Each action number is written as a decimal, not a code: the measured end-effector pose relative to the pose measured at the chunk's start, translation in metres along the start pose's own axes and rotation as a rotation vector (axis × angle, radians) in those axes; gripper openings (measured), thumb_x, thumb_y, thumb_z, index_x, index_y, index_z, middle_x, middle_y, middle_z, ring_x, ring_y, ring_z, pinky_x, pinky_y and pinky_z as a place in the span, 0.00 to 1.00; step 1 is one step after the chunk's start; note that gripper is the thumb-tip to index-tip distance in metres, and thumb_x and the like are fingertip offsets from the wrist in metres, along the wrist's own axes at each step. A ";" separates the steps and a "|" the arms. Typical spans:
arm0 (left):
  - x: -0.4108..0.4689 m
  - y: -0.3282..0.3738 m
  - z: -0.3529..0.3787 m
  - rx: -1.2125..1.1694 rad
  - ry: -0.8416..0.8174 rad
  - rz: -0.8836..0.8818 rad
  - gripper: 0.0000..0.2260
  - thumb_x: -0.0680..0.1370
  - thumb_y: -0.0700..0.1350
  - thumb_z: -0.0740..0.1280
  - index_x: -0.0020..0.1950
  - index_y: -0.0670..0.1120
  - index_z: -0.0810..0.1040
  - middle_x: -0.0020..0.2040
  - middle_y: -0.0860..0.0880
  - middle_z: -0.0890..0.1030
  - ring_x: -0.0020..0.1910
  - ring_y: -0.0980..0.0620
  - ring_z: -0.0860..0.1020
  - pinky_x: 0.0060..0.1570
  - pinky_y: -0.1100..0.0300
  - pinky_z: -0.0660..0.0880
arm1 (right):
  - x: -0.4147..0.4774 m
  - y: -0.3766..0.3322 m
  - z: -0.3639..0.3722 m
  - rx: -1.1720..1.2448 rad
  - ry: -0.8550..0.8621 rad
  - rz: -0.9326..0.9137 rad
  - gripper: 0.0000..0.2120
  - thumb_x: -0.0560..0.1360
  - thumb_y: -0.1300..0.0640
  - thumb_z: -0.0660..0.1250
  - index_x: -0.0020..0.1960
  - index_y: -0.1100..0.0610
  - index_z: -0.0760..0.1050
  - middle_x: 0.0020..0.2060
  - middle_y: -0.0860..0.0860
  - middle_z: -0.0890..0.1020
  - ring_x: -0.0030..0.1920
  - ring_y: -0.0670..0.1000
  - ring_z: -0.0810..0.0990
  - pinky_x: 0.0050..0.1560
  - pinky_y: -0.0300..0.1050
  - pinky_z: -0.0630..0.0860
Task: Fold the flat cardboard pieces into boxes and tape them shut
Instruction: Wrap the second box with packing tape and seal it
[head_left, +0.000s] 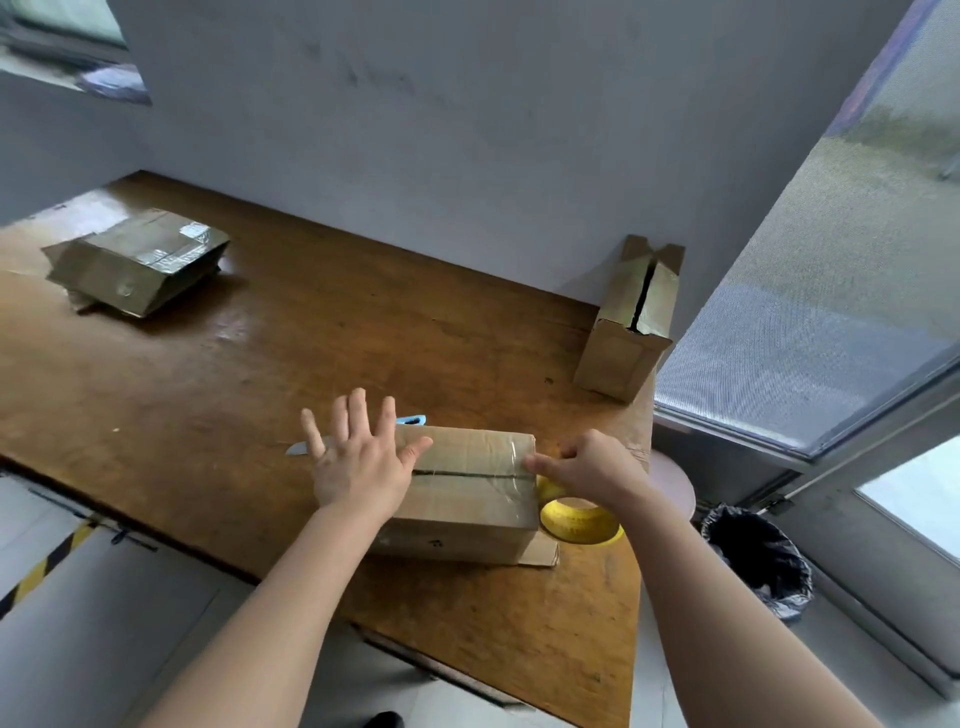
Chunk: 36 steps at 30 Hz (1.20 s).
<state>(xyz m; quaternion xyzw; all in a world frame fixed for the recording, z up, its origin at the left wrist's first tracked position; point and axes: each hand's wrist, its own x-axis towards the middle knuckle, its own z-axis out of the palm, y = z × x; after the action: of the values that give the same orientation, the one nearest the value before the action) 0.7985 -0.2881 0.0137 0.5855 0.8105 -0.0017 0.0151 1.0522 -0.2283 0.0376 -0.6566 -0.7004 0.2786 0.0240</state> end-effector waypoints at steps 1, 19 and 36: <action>-0.002 0.005 0.000 -0.006 -0.066 -0.010 0.42 0.70 0.72 0.33 0.79 0.52 0.42 0.79 0.43 0.40 0.77 0.42 0.37 0.66 0.37 0.27 | 0.000 0.000 0.000 -0.005 0.002 0.000 0.27 0.66 0.28 0.66 0.33 0.52 0.79 0.28 0.45 0.80 0.30 0.45 0.79 0.27 0.39 0.70; -0.009 -0.009 0.007 -0.036 -0.227 0.181 0.39 0.64 0.79 0.30 0.67 0.61 0.24 0.70 0.50 0.22 0.72 0.49 0.26 0.68 0.41 0.28 | -0.008 -0.014 0.018 0.077 0.007 0.086 0.32 0.61 0.25 0.69 0.36 0.56 0.79 0.31 0.48 0.81 0.32 0.48 0.79 0.29 0.44 0.73; 0.003 -0.069 -0.009 -0.041 -0.183 0.019 0.37 0.72 0.75 0.45 0.78 0.61 0.42 0.78 0.45 0.35 0.77 0.43 0.35 0.70 0.35 0.37 | -0.025 -0.081 0.070 0.049 -0.004 0.010 0.26 0.73 0.31 0.60 0.39 0.54 0.78 0.35 0.49 0.80 0.37 0.51 0.79 0.30 0.41 0.68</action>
<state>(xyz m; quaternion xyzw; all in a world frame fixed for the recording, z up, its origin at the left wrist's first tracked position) 0.7321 -0.3068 0.0211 0.5900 0.8001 -0.0384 0.1009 0.9541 -0.2754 0.0212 -0.6589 -0.6901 0.2973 0.0371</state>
